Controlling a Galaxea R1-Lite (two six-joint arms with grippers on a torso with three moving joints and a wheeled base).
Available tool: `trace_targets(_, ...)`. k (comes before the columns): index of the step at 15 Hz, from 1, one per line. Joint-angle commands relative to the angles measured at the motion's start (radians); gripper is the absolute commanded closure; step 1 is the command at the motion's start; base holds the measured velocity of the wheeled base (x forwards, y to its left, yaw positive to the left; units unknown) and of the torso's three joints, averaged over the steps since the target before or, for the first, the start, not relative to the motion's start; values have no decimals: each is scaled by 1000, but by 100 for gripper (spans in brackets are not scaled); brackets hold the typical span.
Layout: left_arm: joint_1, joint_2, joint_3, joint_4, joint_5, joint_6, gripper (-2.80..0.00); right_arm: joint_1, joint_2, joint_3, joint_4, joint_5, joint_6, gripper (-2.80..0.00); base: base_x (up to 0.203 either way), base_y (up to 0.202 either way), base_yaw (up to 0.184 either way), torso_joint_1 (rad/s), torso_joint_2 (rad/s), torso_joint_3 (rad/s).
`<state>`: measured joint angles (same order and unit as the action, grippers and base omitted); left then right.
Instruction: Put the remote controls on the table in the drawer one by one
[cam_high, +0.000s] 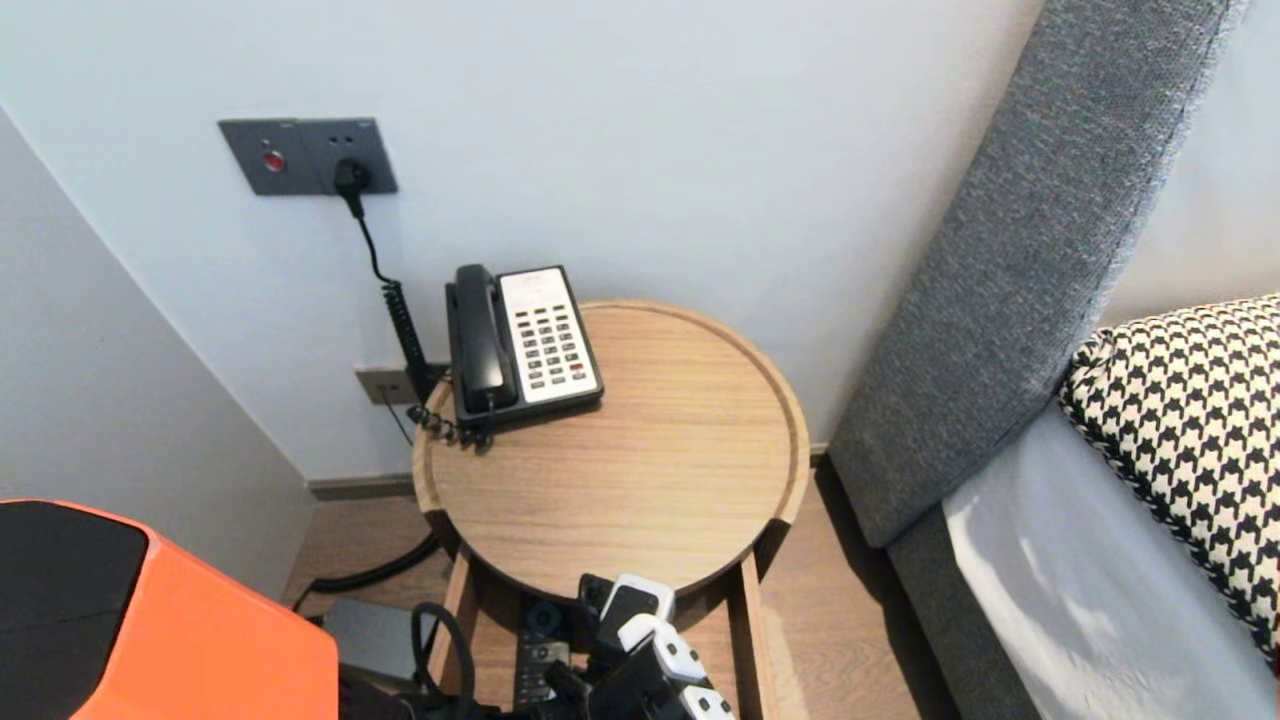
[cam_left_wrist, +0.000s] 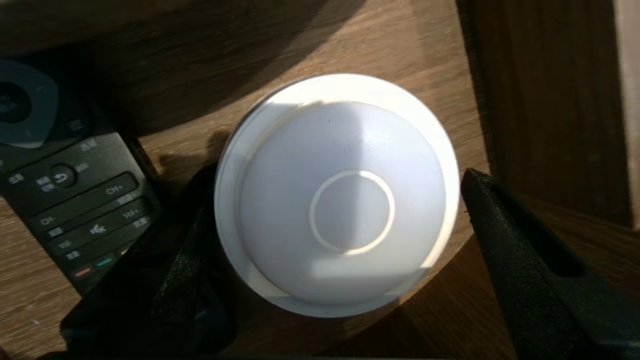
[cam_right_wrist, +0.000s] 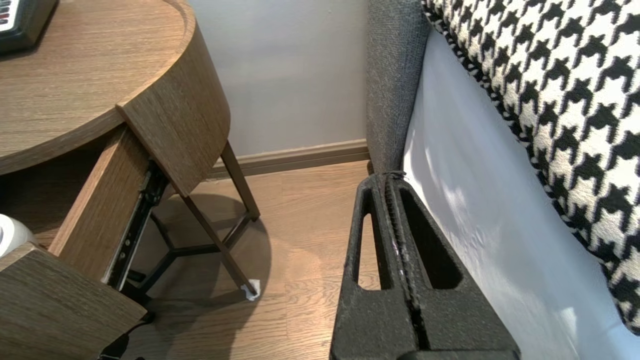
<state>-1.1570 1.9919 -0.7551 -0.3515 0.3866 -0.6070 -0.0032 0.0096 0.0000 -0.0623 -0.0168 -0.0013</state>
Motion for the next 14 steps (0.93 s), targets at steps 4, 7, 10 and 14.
trace_targets(4, -1, -95, 13, 7, 3, 1, -280, 0, 0, 28, -1, 0, 0, 0, 0, 0, 0, 0, 0, 0)
trace_targets(7, -2, -170, 27, 63, -2, 0, -280, 0, 1, 28, -1, 0, 0, 0, 0, 0, 0, 0, 0, 0)
trace_targets(10, -1, -257, 32, 140, -3, -2, -280, 0, 1, 28, -1, 0, 0, 0, 0, 0, 0, 0, 0, 0)
trace_targets(14, 2, -383, 36, 244, -4, -6, -280, 0, 0, 28, -1, 0, 0, 0, 0, 0, 0, 0, 0, 0)
